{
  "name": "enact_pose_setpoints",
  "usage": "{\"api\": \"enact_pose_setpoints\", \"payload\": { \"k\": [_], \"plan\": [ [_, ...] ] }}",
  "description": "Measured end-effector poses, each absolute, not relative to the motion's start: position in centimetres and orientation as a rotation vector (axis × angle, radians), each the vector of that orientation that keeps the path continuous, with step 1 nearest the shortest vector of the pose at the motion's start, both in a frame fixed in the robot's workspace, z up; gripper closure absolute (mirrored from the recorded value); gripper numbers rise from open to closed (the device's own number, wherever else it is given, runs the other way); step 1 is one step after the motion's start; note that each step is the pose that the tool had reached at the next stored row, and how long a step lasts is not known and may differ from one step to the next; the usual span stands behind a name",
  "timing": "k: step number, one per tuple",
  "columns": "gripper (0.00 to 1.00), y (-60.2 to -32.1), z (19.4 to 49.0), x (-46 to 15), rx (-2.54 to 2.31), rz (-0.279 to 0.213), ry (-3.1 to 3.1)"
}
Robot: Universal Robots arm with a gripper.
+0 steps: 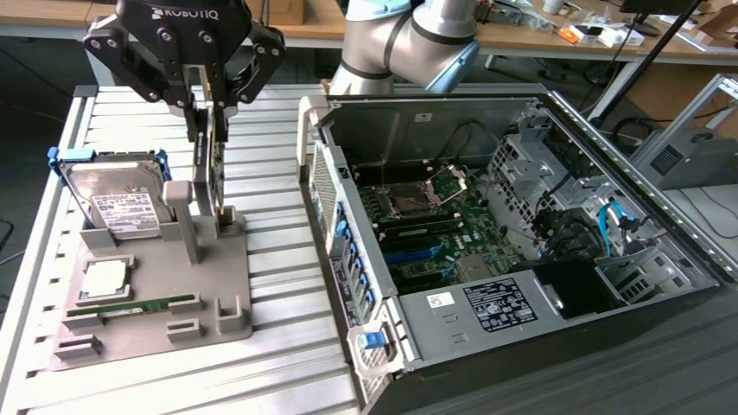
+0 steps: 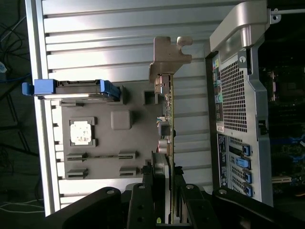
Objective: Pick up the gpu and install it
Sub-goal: 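Pick up the gpu and move the gpu toward the slot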
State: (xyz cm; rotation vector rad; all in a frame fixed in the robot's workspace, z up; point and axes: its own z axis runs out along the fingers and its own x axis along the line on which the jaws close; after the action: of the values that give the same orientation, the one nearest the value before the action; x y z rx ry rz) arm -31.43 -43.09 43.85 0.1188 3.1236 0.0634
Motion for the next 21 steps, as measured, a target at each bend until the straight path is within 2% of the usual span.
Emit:
{"api": "enact_pose_setpoints", "payload": {
  "k": [21],
  "plan": [
    [0.73,-43.1,44.0,-29.9,0.12,0.063,3.143]
  ]
}}
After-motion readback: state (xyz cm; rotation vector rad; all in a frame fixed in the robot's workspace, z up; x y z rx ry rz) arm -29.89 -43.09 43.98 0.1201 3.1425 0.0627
